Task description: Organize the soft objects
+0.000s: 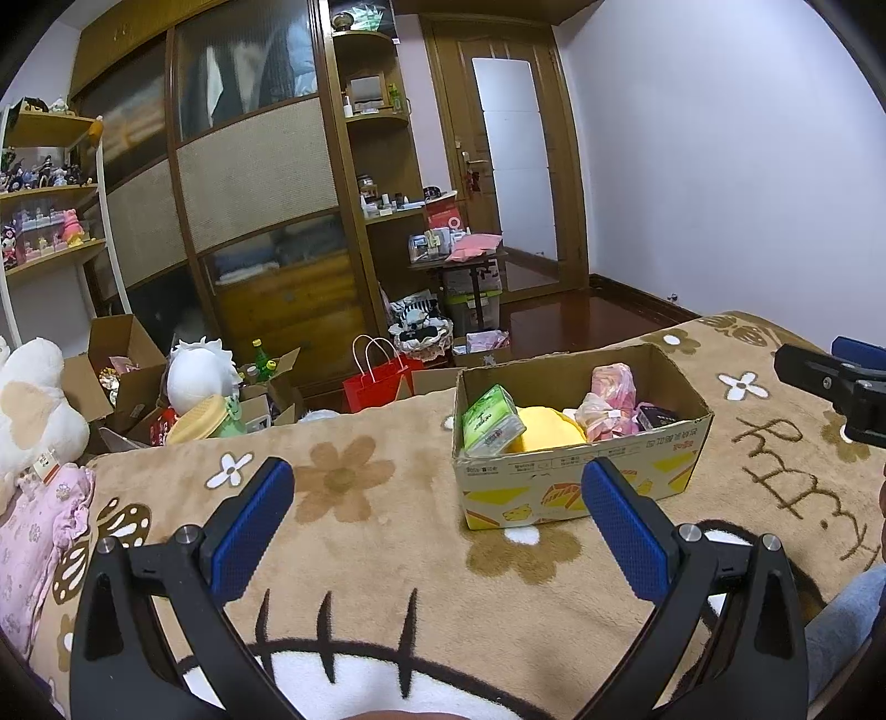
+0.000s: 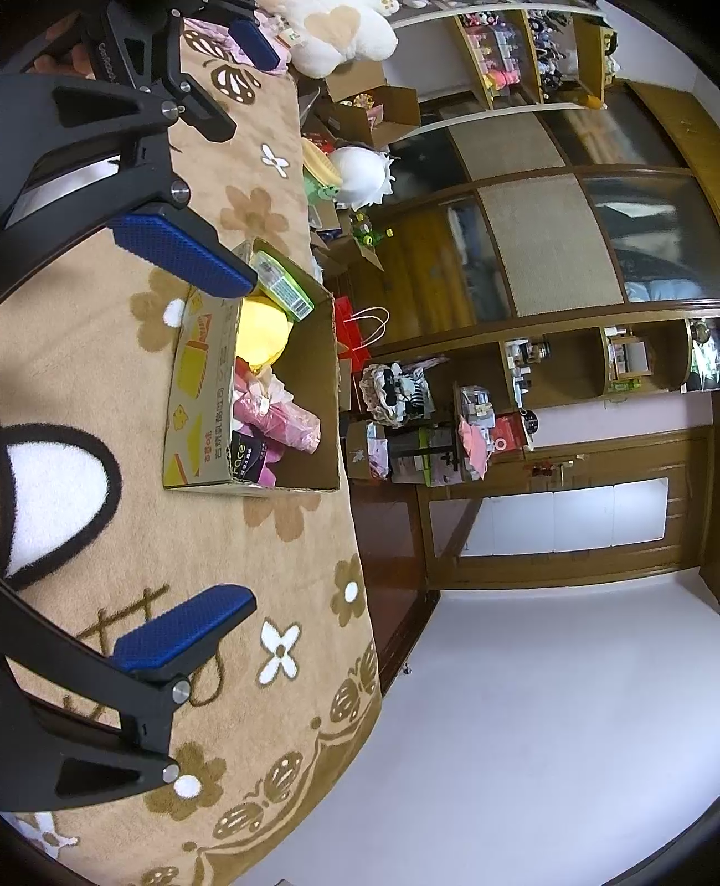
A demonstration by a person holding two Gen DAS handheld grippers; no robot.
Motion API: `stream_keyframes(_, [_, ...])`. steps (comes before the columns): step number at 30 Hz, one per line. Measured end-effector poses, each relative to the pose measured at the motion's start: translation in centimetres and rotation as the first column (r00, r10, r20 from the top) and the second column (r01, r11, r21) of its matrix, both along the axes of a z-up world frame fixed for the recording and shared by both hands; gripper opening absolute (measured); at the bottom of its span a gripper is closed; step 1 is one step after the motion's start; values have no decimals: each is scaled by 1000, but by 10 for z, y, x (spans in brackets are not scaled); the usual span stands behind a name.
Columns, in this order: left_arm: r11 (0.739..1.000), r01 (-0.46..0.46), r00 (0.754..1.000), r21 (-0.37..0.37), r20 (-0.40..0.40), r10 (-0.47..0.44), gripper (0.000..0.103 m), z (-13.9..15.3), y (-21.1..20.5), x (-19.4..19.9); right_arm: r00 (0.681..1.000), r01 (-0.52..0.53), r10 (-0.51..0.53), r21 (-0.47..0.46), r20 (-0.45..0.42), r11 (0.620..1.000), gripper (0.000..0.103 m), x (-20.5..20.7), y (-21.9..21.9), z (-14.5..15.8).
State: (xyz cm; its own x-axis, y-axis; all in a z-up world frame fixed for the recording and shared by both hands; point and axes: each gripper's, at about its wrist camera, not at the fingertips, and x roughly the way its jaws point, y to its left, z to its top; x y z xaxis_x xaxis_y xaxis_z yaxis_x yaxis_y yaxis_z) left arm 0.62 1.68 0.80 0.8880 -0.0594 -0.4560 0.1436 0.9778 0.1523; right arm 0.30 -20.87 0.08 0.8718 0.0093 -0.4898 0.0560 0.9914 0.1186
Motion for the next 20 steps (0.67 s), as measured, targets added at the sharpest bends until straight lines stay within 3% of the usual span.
stream_keyframes(20, [1000,10,1000,15,5,-10,103,-1,-4,-8,1000,10,-10,10,12,1000,103,-4,-3,1])
